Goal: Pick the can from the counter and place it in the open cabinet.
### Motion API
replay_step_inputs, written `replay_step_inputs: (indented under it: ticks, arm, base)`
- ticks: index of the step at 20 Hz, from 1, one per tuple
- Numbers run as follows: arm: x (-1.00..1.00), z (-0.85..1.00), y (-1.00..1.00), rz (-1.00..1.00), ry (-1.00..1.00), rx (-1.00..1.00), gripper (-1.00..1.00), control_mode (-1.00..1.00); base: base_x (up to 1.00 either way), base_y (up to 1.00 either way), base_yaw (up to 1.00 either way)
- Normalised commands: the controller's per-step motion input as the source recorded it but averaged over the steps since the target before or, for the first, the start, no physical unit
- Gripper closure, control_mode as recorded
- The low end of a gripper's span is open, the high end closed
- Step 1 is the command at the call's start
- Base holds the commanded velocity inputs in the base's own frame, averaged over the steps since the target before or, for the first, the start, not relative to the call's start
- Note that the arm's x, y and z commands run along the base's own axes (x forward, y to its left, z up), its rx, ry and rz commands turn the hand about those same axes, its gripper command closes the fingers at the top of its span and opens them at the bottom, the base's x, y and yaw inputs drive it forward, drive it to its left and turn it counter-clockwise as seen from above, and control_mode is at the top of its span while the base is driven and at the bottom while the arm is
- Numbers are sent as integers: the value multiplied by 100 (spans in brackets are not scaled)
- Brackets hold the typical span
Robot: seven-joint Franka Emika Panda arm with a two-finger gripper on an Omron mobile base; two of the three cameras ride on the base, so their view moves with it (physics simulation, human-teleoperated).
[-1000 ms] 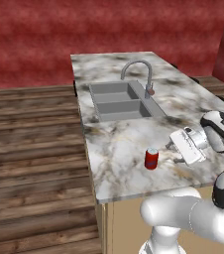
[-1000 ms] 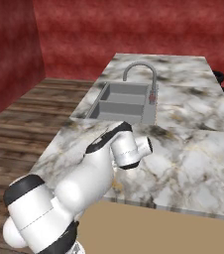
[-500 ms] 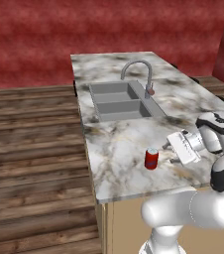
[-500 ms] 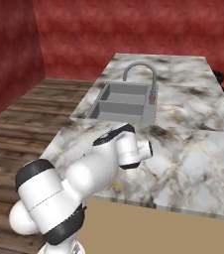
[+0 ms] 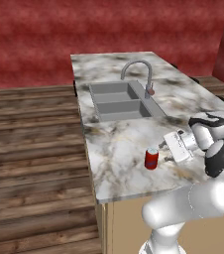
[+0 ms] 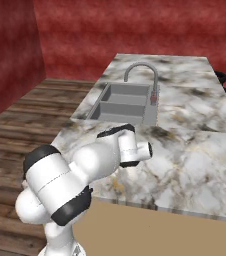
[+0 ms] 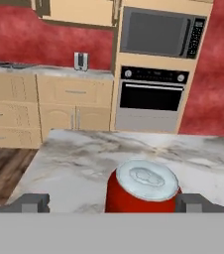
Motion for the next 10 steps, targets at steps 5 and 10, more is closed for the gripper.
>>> replay_step_inputs:
  ticks: [5, 10]
  arm:
    - [30, -30, 3, -5, 6, 0, -100, -100]
    - [28, -24, 2, -4, 4, 0, -100, -100]
  base:
    - [0, 0, 0]
    - [0, 0, 0]
